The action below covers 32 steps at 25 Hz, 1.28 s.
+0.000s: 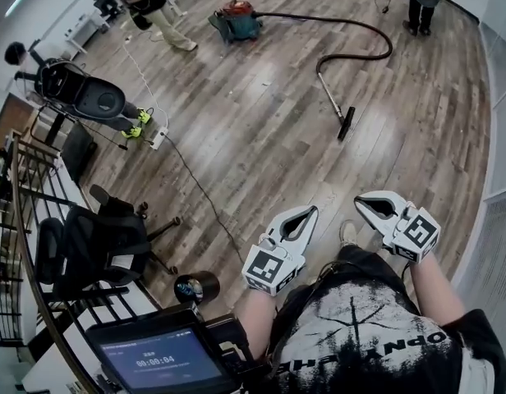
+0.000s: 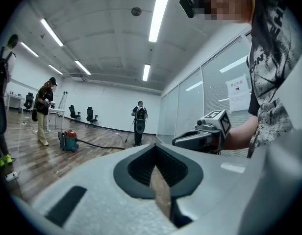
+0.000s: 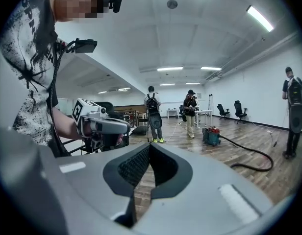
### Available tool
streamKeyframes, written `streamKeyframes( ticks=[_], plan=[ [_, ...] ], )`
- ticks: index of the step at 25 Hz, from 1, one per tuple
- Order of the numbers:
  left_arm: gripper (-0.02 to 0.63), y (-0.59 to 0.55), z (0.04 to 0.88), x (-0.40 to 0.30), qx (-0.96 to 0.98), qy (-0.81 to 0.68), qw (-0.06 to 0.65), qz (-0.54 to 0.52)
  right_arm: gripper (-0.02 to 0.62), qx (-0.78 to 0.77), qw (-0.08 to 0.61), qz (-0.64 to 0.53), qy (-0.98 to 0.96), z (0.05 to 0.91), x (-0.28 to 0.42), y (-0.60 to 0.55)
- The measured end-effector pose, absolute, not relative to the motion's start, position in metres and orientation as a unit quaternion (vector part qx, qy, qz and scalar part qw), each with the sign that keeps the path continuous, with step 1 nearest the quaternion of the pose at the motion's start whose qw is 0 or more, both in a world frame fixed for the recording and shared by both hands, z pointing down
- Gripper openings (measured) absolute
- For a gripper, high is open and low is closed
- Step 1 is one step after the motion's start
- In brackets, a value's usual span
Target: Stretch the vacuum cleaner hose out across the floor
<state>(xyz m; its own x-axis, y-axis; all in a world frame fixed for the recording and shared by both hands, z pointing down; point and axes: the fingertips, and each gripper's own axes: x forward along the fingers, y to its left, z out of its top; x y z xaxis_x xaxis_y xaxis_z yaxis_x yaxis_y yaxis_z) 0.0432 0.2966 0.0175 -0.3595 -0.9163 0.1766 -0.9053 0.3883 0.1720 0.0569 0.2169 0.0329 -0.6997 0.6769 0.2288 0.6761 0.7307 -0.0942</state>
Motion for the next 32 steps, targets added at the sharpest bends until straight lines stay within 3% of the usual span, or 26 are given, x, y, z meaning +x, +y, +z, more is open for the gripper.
streamKeyframes(
  ticks=[9,17,32],
  plan=[
    [-0.002,0.204,0.010,-0.041,0.521,-0.845,0.124,0.008,0.006,-0.386,0.106,0.030,-0.916,0.022,-0.041,0.109],
    [-0.002,0.119,0.010,-0.079,0.533,-0.837,0.122,0.022,0.006,-0.361,0.113,0.086,-0.922,0.051,-0.073,0.014],
    [-0.002,0.111,0.035,-0.151,0.530,-0.836,0.140,0.009,0.006,-0.383,0.130,0.089,-0.910,0.073,-0.146,0.024]
  ],
)
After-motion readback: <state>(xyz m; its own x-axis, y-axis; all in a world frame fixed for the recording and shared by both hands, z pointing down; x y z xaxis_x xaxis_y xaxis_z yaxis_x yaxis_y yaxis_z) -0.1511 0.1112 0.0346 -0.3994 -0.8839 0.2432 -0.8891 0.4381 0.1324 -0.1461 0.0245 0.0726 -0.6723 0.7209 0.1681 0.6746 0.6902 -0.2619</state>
